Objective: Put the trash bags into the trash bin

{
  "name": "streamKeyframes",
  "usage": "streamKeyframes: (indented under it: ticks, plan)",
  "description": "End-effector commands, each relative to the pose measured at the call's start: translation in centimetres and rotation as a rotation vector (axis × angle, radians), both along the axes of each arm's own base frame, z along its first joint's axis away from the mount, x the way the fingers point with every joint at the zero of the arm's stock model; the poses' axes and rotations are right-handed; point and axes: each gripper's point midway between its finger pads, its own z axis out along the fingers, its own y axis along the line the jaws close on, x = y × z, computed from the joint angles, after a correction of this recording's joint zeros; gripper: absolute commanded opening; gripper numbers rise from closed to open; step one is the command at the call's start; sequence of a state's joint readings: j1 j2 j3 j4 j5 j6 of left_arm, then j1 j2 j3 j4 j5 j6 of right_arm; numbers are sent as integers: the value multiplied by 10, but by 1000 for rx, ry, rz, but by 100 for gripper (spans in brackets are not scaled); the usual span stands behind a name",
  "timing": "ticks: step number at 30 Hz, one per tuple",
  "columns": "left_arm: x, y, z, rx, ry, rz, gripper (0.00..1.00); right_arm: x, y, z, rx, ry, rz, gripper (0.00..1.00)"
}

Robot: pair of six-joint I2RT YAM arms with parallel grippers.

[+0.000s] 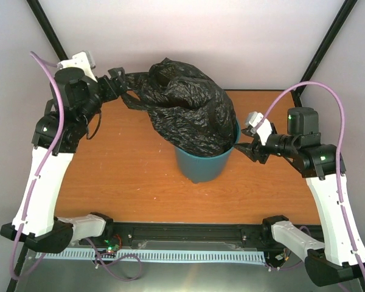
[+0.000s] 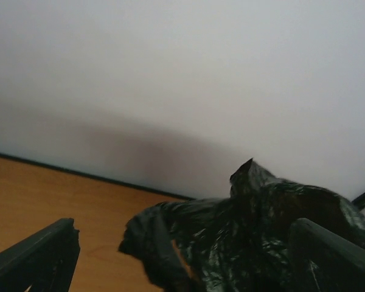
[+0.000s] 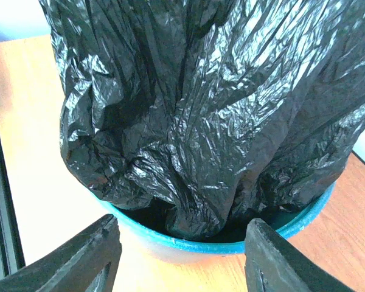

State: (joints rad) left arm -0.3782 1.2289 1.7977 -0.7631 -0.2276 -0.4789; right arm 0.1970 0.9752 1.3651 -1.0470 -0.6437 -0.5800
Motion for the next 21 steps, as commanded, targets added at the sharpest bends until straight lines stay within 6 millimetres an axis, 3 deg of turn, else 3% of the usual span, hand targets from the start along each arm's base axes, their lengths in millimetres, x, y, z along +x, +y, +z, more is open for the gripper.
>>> streamKeyframes:
  ticks: [1, 8, 12, 16, 18, 21]
  plan:
    - [-7, -17, -25, -101, 94, -150, 94, -3, 4, -8, -33, 8, 56, 57]
    - [-18, -32, -36, -155, 120, -241, 87, -3, 17, -17, -65, 19, 127, 56]
    - [-7, -44, -44, -163, 145, -284, 63, 9, 34, -19, -65, 21, 138, 54]
    - [5, -61, -50, -181, 146, -359, 32, 27, 58, -29, -70, 77, 133, 48]
    - [8, -71, -48, -197, 129, -411, 17, 37, 67, -37, -98, 95, 108, 44]
    - [7, -94, -37, -229, 75, -552, 2, 46, 72, -40, -101, 131, 78, 40]
